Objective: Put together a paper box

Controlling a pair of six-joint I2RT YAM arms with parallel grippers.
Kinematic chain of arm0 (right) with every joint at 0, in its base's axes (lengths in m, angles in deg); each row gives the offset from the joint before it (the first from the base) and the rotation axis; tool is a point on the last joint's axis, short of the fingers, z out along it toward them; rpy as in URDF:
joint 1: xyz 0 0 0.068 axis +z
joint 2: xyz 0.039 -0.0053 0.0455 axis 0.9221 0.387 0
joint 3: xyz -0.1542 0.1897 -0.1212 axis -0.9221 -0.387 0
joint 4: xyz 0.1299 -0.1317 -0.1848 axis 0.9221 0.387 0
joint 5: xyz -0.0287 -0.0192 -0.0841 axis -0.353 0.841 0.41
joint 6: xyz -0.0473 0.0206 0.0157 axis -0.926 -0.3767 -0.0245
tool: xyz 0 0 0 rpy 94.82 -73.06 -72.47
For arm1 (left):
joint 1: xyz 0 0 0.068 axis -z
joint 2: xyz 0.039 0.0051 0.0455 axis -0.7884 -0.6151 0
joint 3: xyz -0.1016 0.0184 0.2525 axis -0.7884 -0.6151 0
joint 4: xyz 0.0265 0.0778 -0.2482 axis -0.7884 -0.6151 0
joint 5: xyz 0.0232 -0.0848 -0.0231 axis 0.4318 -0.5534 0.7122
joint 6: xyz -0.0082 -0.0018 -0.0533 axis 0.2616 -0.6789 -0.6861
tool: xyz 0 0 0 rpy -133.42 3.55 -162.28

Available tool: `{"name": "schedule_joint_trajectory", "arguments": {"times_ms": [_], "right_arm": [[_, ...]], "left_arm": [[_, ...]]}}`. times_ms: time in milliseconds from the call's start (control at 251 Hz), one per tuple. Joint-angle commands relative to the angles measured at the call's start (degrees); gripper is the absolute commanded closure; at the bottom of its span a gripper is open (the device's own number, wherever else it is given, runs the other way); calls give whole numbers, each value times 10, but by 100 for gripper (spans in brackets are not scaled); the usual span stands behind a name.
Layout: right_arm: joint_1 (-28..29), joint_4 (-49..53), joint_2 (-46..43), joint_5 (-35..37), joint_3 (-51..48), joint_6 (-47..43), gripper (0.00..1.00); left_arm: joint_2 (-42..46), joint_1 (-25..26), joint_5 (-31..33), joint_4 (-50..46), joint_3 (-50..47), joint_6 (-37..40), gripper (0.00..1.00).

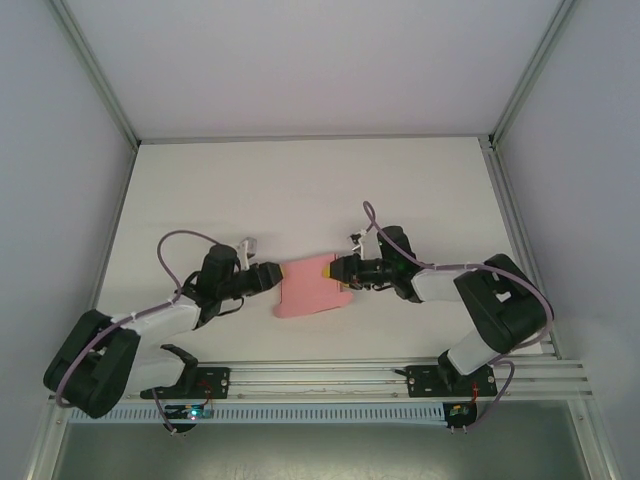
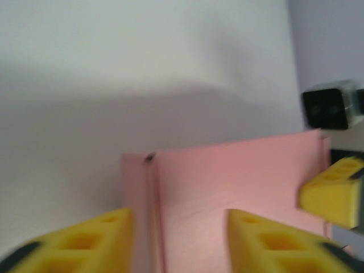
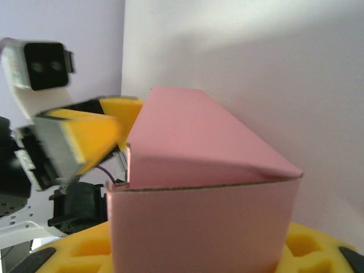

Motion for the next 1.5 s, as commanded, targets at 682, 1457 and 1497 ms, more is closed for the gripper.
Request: {"name": "schedule_joint_trajectory", "arguments": {"times_ms": [682, 1457, 1497], "right_arm": [[-153, 332, -108, -99, 163, 237, 59], [-208, 465, -200, -14, 167, 39, 2], [-230, 497, -213, 36, 180, -34, 2]], "left_arm": [[-112, 262, 319, -421, 416, 909, 0], [-141, 272, 364, -389, 422, 920, 72], [-145, 267, 357, -418, 428, 903, 73]]}}
